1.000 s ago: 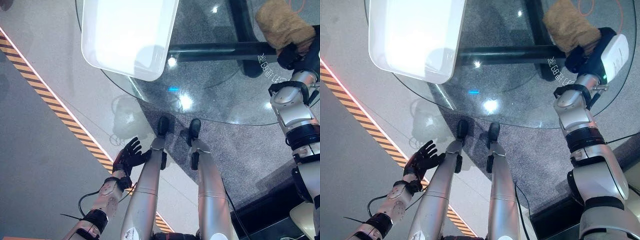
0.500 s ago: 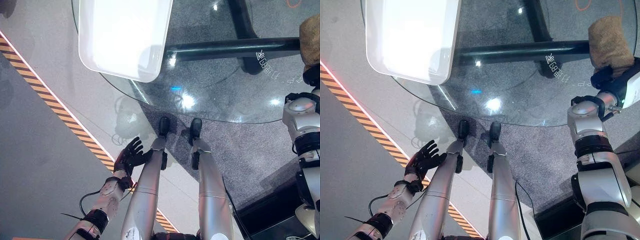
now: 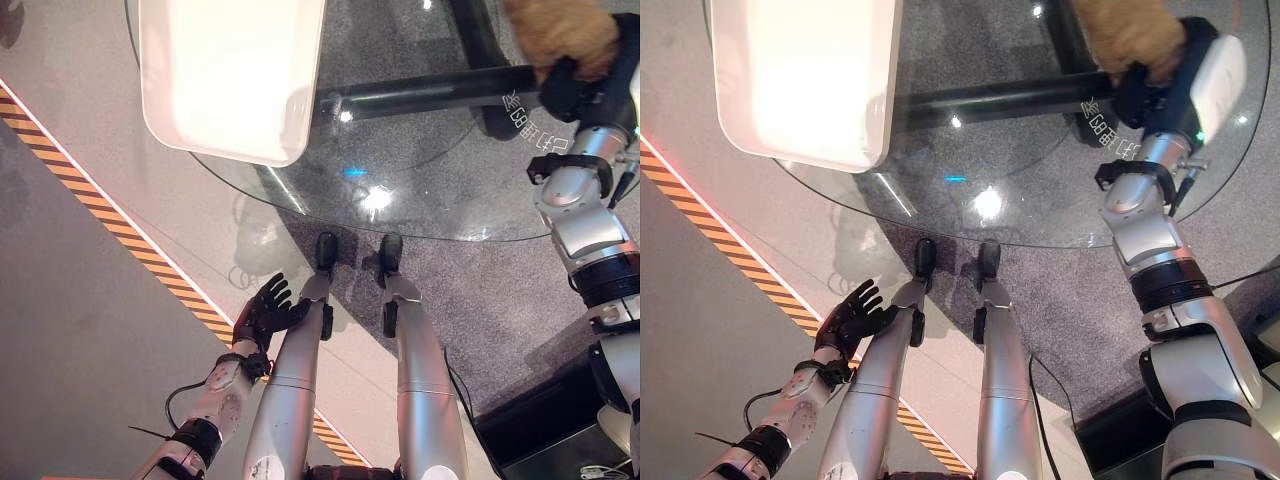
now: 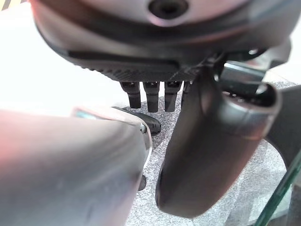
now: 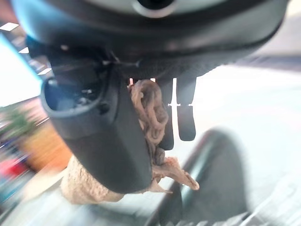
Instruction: Wipe the table with a cloth and put it in the basket.
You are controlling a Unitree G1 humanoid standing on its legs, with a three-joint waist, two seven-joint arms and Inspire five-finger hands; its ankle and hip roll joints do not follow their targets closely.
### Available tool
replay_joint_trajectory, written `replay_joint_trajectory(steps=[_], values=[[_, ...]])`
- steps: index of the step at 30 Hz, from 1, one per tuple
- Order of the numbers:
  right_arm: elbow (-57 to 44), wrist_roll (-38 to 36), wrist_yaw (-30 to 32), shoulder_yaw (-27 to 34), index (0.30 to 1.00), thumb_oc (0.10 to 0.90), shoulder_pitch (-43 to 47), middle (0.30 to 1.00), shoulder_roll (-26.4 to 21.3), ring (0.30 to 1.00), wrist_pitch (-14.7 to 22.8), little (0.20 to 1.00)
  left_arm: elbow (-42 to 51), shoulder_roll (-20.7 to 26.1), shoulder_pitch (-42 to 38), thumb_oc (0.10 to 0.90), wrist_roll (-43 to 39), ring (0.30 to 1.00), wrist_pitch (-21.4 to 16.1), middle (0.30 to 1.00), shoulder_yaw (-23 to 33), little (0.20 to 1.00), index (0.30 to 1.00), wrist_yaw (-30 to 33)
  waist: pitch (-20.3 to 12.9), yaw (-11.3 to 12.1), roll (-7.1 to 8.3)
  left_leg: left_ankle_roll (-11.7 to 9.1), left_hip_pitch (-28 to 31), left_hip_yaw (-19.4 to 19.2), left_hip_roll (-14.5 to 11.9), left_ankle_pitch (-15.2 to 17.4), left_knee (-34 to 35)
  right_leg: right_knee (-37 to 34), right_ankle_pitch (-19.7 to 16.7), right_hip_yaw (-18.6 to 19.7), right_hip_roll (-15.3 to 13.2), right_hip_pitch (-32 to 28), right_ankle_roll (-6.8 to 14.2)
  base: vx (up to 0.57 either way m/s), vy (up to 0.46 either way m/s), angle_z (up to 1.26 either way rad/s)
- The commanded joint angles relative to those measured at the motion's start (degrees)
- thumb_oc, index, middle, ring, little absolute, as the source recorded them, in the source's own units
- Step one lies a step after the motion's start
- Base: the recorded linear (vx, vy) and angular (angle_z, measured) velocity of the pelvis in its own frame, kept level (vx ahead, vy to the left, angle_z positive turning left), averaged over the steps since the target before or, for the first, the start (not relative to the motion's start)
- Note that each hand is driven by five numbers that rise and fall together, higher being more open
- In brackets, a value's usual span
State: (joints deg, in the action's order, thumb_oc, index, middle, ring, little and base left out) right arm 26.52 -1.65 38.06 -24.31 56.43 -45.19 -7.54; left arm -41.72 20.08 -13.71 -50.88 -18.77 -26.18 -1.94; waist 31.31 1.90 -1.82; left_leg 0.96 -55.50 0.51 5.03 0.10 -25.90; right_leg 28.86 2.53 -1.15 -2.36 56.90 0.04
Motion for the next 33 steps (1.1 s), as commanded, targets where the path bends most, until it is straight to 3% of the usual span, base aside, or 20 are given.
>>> replay_joint_trajectory(steps=[1,9,19,25,28,33], values=[[-9.97,7.02,-5.68,-0.16,0.300,0.100,2.24,0.300,-6.17,0.300,2.70,0.200,0.99,-1.79,6.00,0.800,0.57,0.900,-0.53,0.900,1.25,0.900,0.900,-1.13,-1.52,-0.99,-2.71,3.72,1.21,-1.63,1.26,3.16,-2.12,-4.16,-3.48,-2.20,2.28,-2.14,-0.62,0.00,0.000,0.00],[-15.20,9.13,-18.17,-3.31,0.300,0.100,-1.82,0.300,-1.64,0.300,1.52,0.200,-0.33,-2.62,6.11,0.800,1.35,0.900,-1.79,0.900,2.68,0.900,0.900,-2.29,-1.52,-0.93,-2.15,3.79,0.81,-2.05,0.99,2.95,-2.26,-3.50,-3.25,-2.42,2.38,-1.75,-0.71,0.00,0.011,0.04],[-17.11,6.99,-32.69,-7.23,0.300,0.100,-7.33,0.300,-0.81,0.300,2.07,0.200,0.31,-1.76,7.72,0.800,1.54,0.900,-1.86,0.900,3.00,0.900,0.900,-2.52,-1.52,-0.80,-1.62,3.69,2.13,-1.91,0.74,4.39,-2.37,-3.20,-2.28,-2.40,2.63,-2.92,-0.13,0.02,0.004,0.01],[-19.43,0.84,-46.09,-9.88,0.300,0.100,-10.09,0.300,-2.10,0.300,5.98,0.200,1.31,-0.54,7.30,0.800,1.40,0.900,-0.91,0.900,3.05,0.900,0.900,-1.86,-1.52,-0.90,-1.17,3.68,2.39,-1.76,0.93,4.16,-2.24,-3.38,-2.53,-2.46,2.72,-3.10,-0.07,0.00,0.000,0.00],[-20.09,-3.41,-51.22,-11.35,0.300,0.100,-11.03,0.300,-2.60,0.300,9.98,0.200,1.48,0.16,6.98,0.800,1.19,0.900,-0.69,0.900,2.72,0.900,0.900,-1.56,-1.52,-0.85,-1.03,3.60,2.30,-1.63,1.01,4.12,-2.55,-3.21,-2.57,-2.56,2.75,-3.08,-0.07,0.00,-0.021,0.02],[-20.05,-6.49,-52.69,-12.15,0.300,0.100,-12.07,0.300,-2.68,0.300,12.93,0.200,1.82,0.90,6.65,0.800,0.42,0.900,-0.64,0.900,1.97,0.900,0.900,-1.05,-1.52,-0.83,-0.98,3.52,2.15,-1.45,1.09,4.09,-2.97,-2.84,-2.72,-2.69,2.72,-2.91,-0.01,0.00,-0.014,0.01]])
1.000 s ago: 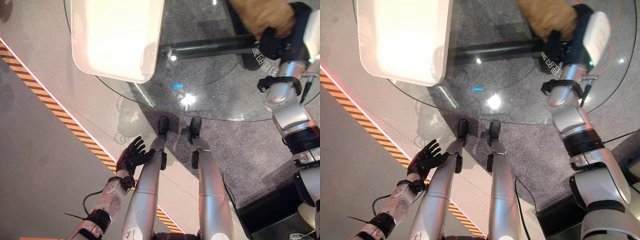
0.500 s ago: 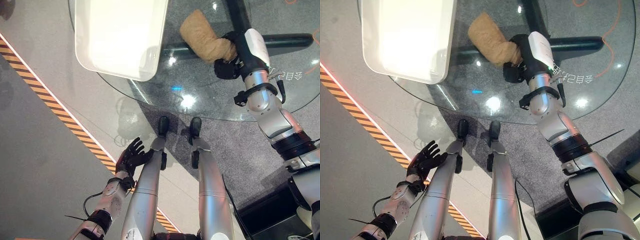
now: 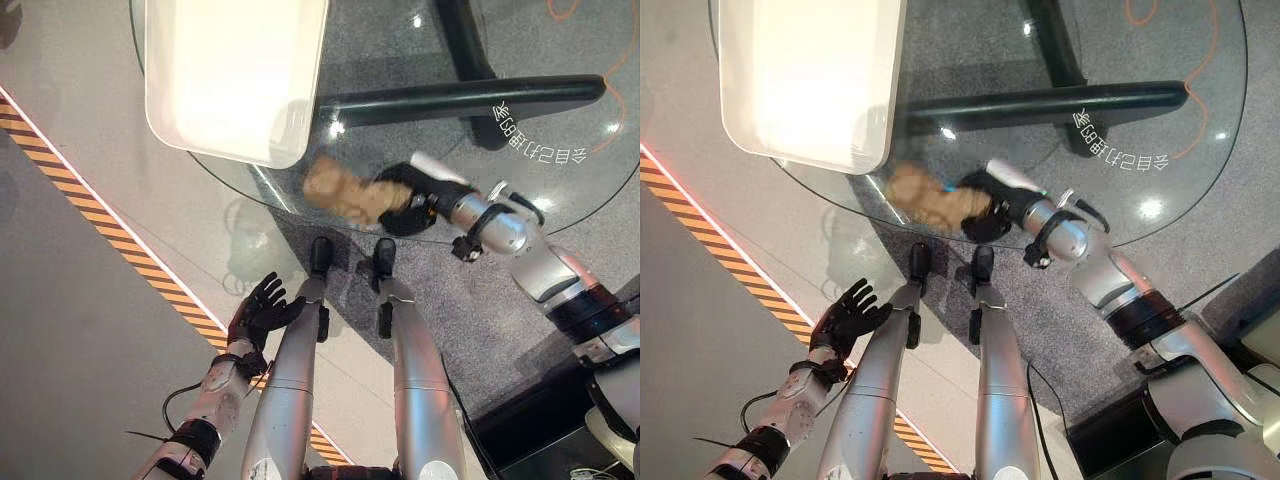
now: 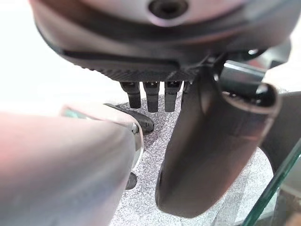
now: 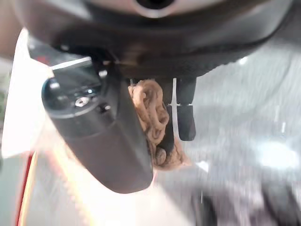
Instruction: Wipe the table with a cloth and put it in the basket.
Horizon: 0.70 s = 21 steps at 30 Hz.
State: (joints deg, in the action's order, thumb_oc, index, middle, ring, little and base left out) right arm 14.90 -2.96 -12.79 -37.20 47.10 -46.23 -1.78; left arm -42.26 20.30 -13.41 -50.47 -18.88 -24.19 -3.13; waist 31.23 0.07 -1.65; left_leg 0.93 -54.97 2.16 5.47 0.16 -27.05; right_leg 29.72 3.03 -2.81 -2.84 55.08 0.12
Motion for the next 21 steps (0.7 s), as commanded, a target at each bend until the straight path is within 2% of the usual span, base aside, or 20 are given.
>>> replay_joint_trajectory(steps=[1,7,13,17,21], values=[[-8.19,-5.74,-2.00,1.00,0.300,0.100,-3.04,0.300,-1.54,0.300,7.86,0.200,2.62,0.85,6.28,0.800,-0.16,0.900,-0.41,0.900,-0.15,0.900,0.900,0.27,-1.44,0.99,-1.14,3.51,1.59,-3.06,0.70,4.03,-1.90,-3.69,-3.23,-1.01,3.23,-1.09,-0.09,0.00,0.000,0.00],[-8.30,-6.92,-0.86,2.19,0.300,0.100,-4.44,0.300,-1.10,0.300,9.38,0.200,3.12,0.88,6.45,0.800,-0.39,0.900,-0.46,0.900,-0.70,0.900,0.900,0.64,-1.44,0.80,-1.23,3.46,1.55,-3.03,0.69,4.09,-2.11,-3.40,-3.25,-1.07,3.14,-0.87,-0.16,0.00,0.000,0.00],[-6.99,-7.57,7.77,6.26,0.300,0.100,-6.69,0.300,0.51,0.300,10.66,0.200,3.72,0.28,6.82,0.800,-2.29,0.900,-1.34,0.900,-0.44,0.900,0.900,0.29,-1.44,0.45,-1.40,3.57,1.68,-3.16,0.70,4.15,-2.14,-3.33,-3.37,-0.97,3.18,-0.82,-0.21,0.00,0.000,0.00],[-7.80,-8.72,11.02,9.75,0.300,0.100,-9.00,0.300,2.16,0.300,11.47,0.200,6.55,-0.29,7.79,0.800,-6.76,0.900,-2.21,0.900,0.35,0.900,0.900,-3.38,-1.44,0.13,-1.69,3.67,2.09,-3.39,0.58,4.38,-2.01,-3.24,-3.17,-0.69,3.20,-0.97,-0.23,0.00,0.000,0.00],[-9.79,-11.90,9.79,12.34,0.300,0.100,-11.70,0.300,3.63,0.300,12.98,0.200,10.71,-0.35,9.11,0.800,-10.54,0.900,-1.30,0.900,0.20,0.900,0.900,-7.29,-1.44,-0.09,-2.02,3.87,3.01,-3.52,0.56,4.52,-1.67,-3.48,-3.10,-0.48,3.19,-1.64,-0.28,0.00,0.000,0.00]])
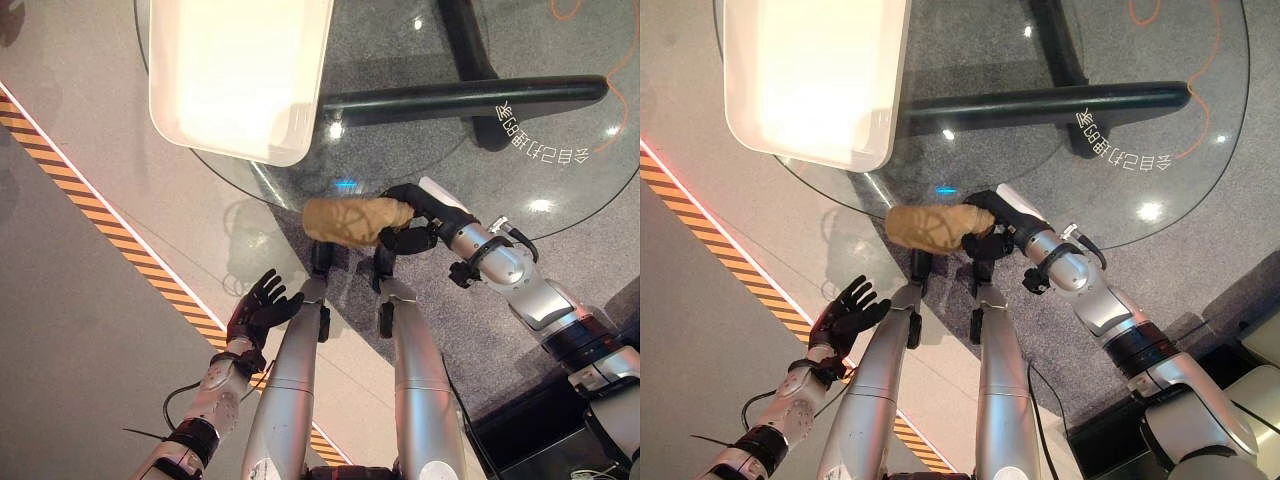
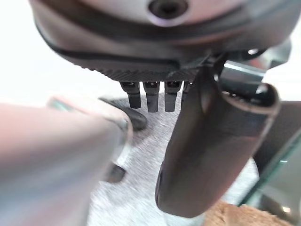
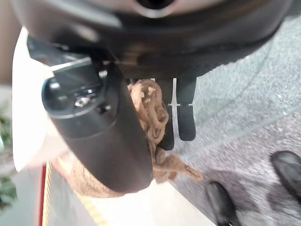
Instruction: Wipe the table with a cloth and put it in the basket.
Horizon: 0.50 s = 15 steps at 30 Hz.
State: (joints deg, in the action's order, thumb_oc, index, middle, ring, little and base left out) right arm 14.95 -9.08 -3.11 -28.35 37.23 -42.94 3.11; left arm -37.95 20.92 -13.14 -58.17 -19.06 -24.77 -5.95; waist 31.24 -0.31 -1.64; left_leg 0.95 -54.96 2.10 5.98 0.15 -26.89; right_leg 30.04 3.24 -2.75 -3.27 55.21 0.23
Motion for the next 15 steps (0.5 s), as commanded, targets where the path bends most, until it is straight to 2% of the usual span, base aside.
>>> replay_joint_trajectory(steps=[1,3,5,8,15], values=[[-10.41,-6.88,-0.74,3.90,0.300,0.100,-2.38,0.300,0.60,0.300,8.36,0.200,7.29,-0.87,9.15,0.800,-3.41,0.900,-0.92,0.900,0.67,0.900,0.900,-4.93,-1.44,0.27,-2.10,3.91,3.16,-3.48,0.05,4.57,-1.82,-3.79,-3.28,-0.51,3.64,-1.88,-0.42,0.00,0.000,0.00],[-11.97,-10.33,-3.14,4.65,0.300,0.100,-3.41,0.300,1.45,0.300,9.17,0.200,8.70,-0.77,9.71,0.800,-4.28,0.900,-0.50,0.900,0.72,0.900,0.900,-5.95,-1.44,0.21,-2.23,3.97,3.87,-3.50,0.07,4.63,-1.67,-3.89,-3.16,-0.40,3.69,-2.49,-0.49,0.00,0.000,0.00],[-14.25,-15.02,-8.35,5.62,0.300,0.100,-5.33,0.300,3.37,0.300,10.79,0.200,9.99,-0.60,10.60,0.800,-5.80,0.900,-0.01,0.900,1.06,0.900,0.900,-7.66,-1.44,0.17,-2.33,3.97,5.10,-3.50,0.07,4.74,-1.45,-4.02,-2.90,-0.20,3.75,-3.62,-0.59,0.00,0.000,0.00],[-16.55,-17.37,-12.12,6.33,0.300,0.100,-7.44,0.300,4.88,0.300,10.99,0.200,10.74,-0.23,11.48,0.800,-7.34,0.900,1.12,0.900,1.90,0.900,0.900,-9.76,-1.44,0.13,-2.26,3.97,6.70,-3.45,0.12,4.79,-1.17,-4.25,-2.72,-0.15,3.83,-5.20,-0.63,0.00,0.000,0.00],[-21.50,-24.40,-17.73,8.81,0.300,0.100,-12.38,0.300,6.06,0.300,12.55,0.200,13.32,0.82,14.54,0.800,-9.45,0.900,4.28,0.900,3.41,0.900,0.900,-16.88,-1.44,0.00,-1.76,3.89,9.78,-3.65,-0.26,4.95,-0.71,-5.19,-2.46,-0.24,3.70,-8.82,-0.70,-0.01,-0.007,0.00]])
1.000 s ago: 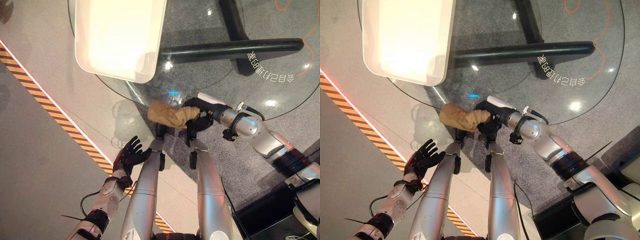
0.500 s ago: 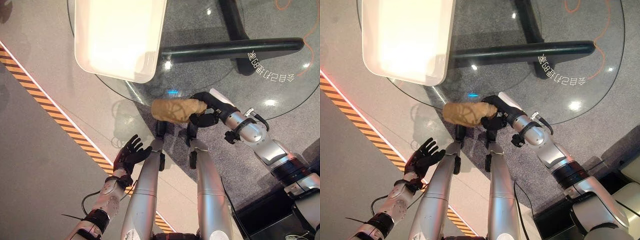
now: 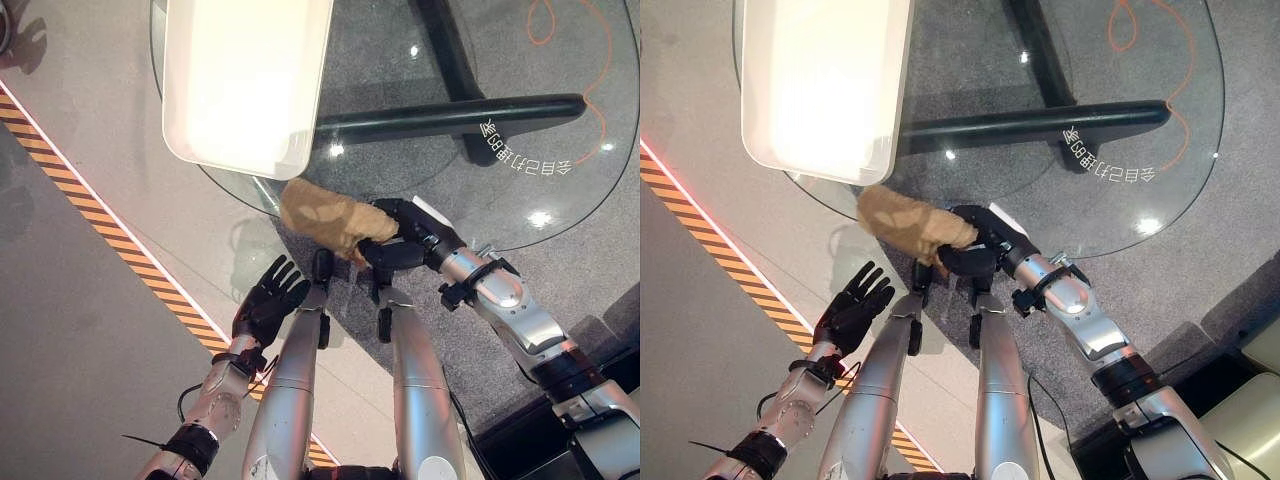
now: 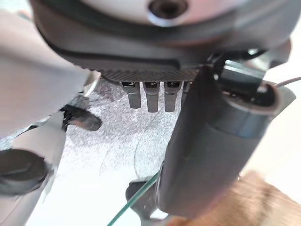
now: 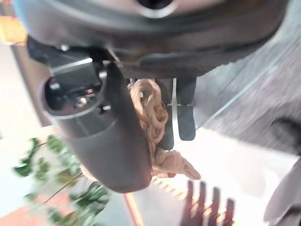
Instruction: Wipe the table with a cloth and put it in the basket.
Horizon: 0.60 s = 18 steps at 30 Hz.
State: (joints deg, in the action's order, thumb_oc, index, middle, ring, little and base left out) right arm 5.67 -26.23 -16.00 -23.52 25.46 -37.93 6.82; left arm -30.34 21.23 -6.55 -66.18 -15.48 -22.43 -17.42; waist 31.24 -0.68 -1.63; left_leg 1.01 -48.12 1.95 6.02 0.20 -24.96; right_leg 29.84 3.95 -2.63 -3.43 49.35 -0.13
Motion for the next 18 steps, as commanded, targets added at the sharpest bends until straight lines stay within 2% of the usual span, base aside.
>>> replay_joint_trajectory(steps=[1,4,6,15,16,18], values=[[-13.36,-9.24,-5.53,5.01,0.300,0.100,-0.88,0.300,1.36,0.300,9.69,0.200,6.89,0.77,7.95,0.800,-2.22,0.900,2.05,0.900,1.53,0.900,0.900,-8.11,-1.45,0.17,-1.41,3.99,2.01,-3.84,-0.25,3.26,-2.25,-5.72,-4.77,-0.58,3.65,-2.28,-0.64,-0.07,-0.051,0.02],[-14.91,-11.16,-5.72,6.42,0.300,0.100,-2.43,0.300,1.78,0.300,10.82,0.200,9.12,1.41,9.25,0.800,-4.91,0.900,4.46,0.900,1.75,0.900,0.900,-12.61,-1.45,0.06,-1.28,4.01,3.03,-3.93,-0.44,3.42,-2.12,-5.97,-4.82,-0.67,3.55,-3.39,-0.59,-0.03,-0.027,0.01],[-16.02,-12.89,-5.48,8.12,0.300,0.100,-3.98,0.300,2.34,0.300,13.11,0.200,11.91,1.98,10.80,0.800,-9.05,0.900,8.65,0.900,1.87,0.900,0.900,-17.80,-1.45,-0.06,-1.14,4.08,3.91,-4.11,-0.64,3.67,-2.10,-6.20,-4.81,-0.80,3.47,-4.46,-0.52,-0.01,-0.040,0.01],[-19.97,-14.33,-3.22,12.64,0.300,0.100,-7.87,0.300,4.29,0.300,20.12,0.200,16.86,2.79,13.55,0.800,-17.46,0.900,14.01,0.900,3.11,0.900,0.900,-28.90,-1.45,-0.99,-0.43,4.17,4.37,-4.95,-1.34,4.50,-2.89,-6.61,-5.04,-0.71,3.40,-5.40,-0.58,0.00,-0.016,-0.03],[-20.16,-14.21,-2.92,12.61,0.300,0.100,-8.72,0.300,4.34,0.300,20.55,0.200,17.61,2.86,14.15,0.800,-18.39,0.900,14.24,0.900,2.96,0.900,0.900,-29.95,-1.45,-0.93,-0.62,4.02,5.84,-4.67,-1.46,6.21,-3.23,-6.13,-3.54,-0.52,3.61,-6.73,-0.29,0.07,0.015,-0.10],[-20.58,-14.25,-2.38,13.04,0.300,0.100,-9.54,0.300,4.27,0.300,21.79,0.200,19.50,3.05,14.15,0.800,-19.81,0.900,15.05,0.900,3.04,0.900,0.900,-33.56,-1.45,-1.05,-0.55,4.00,5.82,-4.90,-1.62,6.41,-3.41,-6.32,-3.48,-0.43,3.53,-6.92,-0.37,0.04,0.007,-0.10]])
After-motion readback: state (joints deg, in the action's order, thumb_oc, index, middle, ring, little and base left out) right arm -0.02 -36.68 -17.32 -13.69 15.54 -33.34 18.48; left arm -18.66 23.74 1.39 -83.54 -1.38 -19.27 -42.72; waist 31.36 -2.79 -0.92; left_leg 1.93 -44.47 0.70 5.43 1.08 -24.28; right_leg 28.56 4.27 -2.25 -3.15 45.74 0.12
